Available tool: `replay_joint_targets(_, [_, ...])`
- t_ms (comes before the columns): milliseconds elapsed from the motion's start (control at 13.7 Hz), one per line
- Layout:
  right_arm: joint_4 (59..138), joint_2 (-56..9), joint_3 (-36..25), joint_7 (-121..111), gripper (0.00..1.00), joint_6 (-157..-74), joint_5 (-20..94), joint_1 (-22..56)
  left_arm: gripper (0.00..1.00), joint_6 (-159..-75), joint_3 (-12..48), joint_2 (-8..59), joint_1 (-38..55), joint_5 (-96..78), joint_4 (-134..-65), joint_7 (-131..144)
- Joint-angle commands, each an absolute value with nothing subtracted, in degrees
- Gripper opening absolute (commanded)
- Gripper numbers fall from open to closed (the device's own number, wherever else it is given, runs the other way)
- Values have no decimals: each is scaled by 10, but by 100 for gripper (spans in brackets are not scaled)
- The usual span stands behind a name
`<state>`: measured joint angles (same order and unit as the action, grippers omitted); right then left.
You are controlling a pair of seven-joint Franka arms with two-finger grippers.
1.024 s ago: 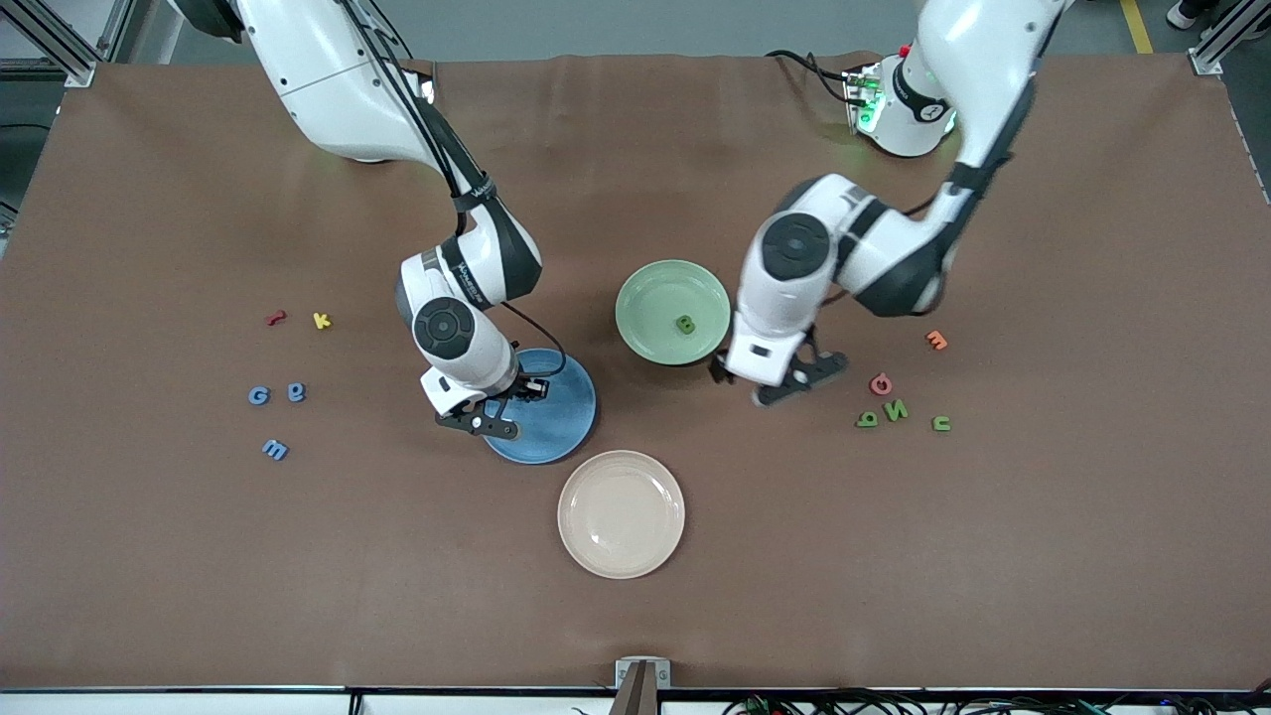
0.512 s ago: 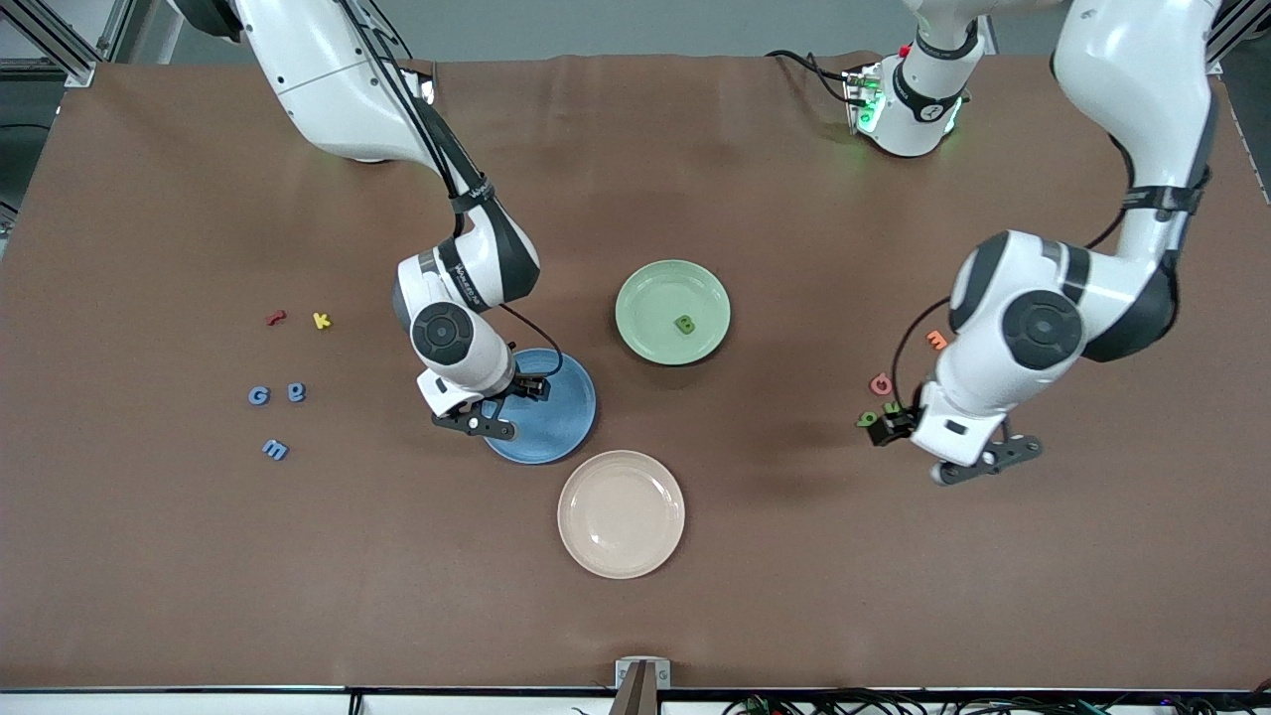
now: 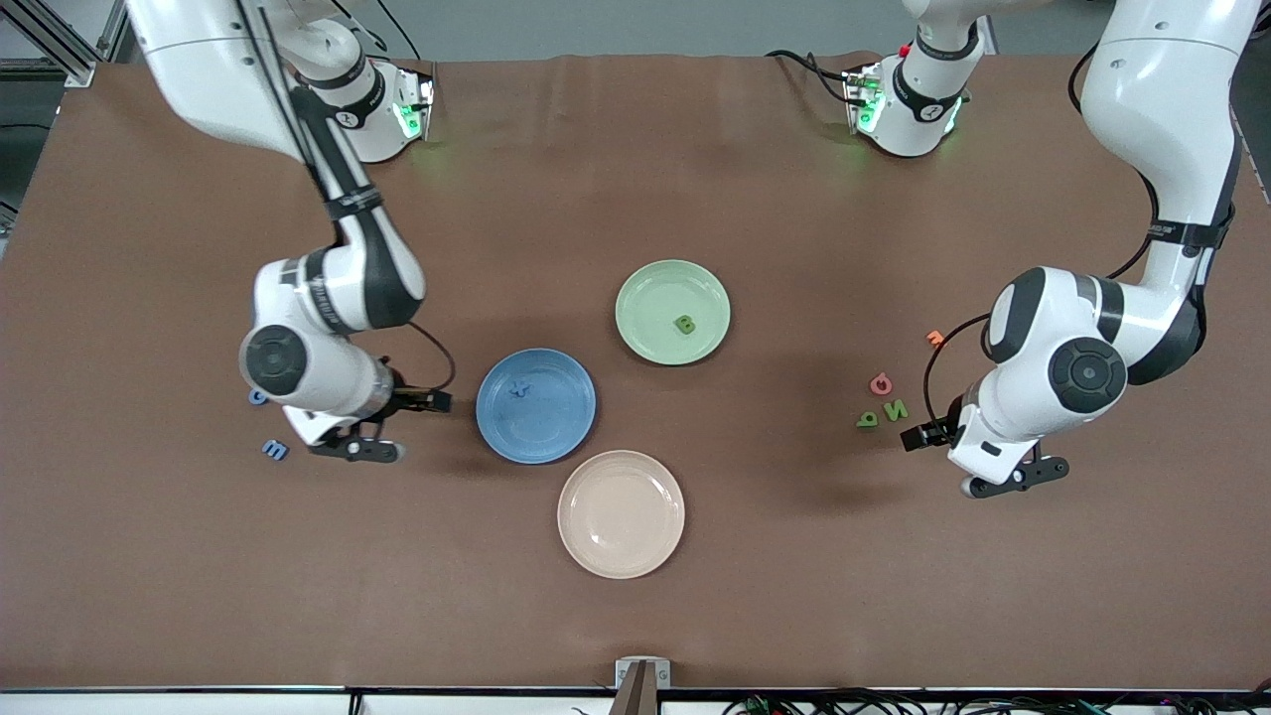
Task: Sort letters by color into matching plates
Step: 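Open both grippers over the plates and move back to the letters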
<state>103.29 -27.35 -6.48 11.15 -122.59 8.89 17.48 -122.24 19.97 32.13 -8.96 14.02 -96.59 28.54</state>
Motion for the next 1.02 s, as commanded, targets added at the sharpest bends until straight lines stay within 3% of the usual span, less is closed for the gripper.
replay_joint_targets(0, [1078, -243, -54, 11, 100, -1232, 79, 105, 100, -1230, 200, 341, -109, 159, -961, 238])
replay_joint_targets(366, [1155, -199, -54, -88, 100, -1272, 33, 37, 100, -1266, 201, 370, -143, 167, -973, 193])
replay_joint_targets(659, [1242, -188, -54, -146, 100, -1389, 15, -3, 100, -1341, 203, 365, -171, 167, -1032, 138])
replay_joint_targets(951, [1270, -192, -54, -151, 99, -1430, 15, -5, 100, -1418, 204, 360, -188, 167, -1085, 108])
